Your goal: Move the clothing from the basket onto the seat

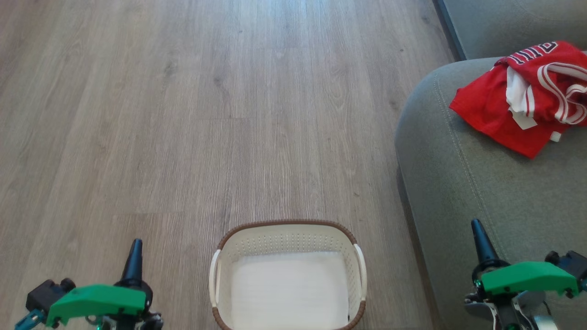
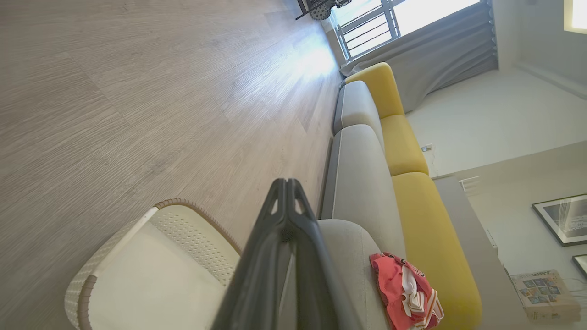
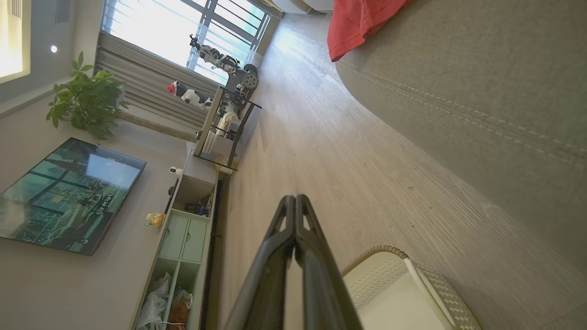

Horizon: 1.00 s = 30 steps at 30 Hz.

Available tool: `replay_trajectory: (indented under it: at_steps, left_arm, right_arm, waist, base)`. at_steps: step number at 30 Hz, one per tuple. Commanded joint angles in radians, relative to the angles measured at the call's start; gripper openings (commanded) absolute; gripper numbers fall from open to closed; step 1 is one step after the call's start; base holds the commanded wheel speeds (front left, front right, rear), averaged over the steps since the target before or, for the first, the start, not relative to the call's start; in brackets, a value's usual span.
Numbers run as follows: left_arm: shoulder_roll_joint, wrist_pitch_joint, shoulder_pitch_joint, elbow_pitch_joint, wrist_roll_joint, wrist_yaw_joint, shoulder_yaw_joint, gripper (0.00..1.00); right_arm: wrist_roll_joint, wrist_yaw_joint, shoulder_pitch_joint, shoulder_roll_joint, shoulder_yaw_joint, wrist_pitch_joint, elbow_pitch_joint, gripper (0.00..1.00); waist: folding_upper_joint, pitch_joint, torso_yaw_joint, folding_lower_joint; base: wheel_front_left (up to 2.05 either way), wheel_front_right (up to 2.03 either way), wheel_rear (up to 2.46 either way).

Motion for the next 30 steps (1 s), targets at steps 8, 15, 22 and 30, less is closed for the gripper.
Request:
replay_trajectory:
  at_steps: [8,15,22,30]
  left_arm:
    - [-0.002,0.031,-0.075,-0.019,-0.099,-0.033,0.058,0.00]
    - [-0.007,0.051,-0.092,-0.013,-0.168,-0.052,0.075,0.00]
    - [-0.012,0.072,-0.109,-0.007,-0.236,-0.072,0.093,0.00]
    - [-0.018,0.092,-0.126,-0.001,-0.304,-0.092,0.110,0.00]
  right_arm:
    - [0.113,0.000,-0.067,-0.001,-0.004,0.031,-0.049,0.00]
    - [0.191,0.000,-0.073,-0.001,-0.013,0.052,-0.055,0.00]
    - [0.269,0.000,-0.078,0.000,-0.023,0.072,-0.061,0.00]
    - [0.347,0.000,-0.084,0.000,-0.032,0.093,-0.067,0.00]
  waist:
    - [0.0000,0.002,0.000,0.0000]
    - [0.0000,0.004,0.000,0.0000]
    - [0.0000,0.006,-0.001,0.0000]
    - [0.0000,0.008,-0.001,0.0000]
  base:
    - [0.00,0.00,0.00]
    - [0.00,0.00,0.00]
    - [0.00,0.00,0.00]
    - [0.00,0.00,0.00]
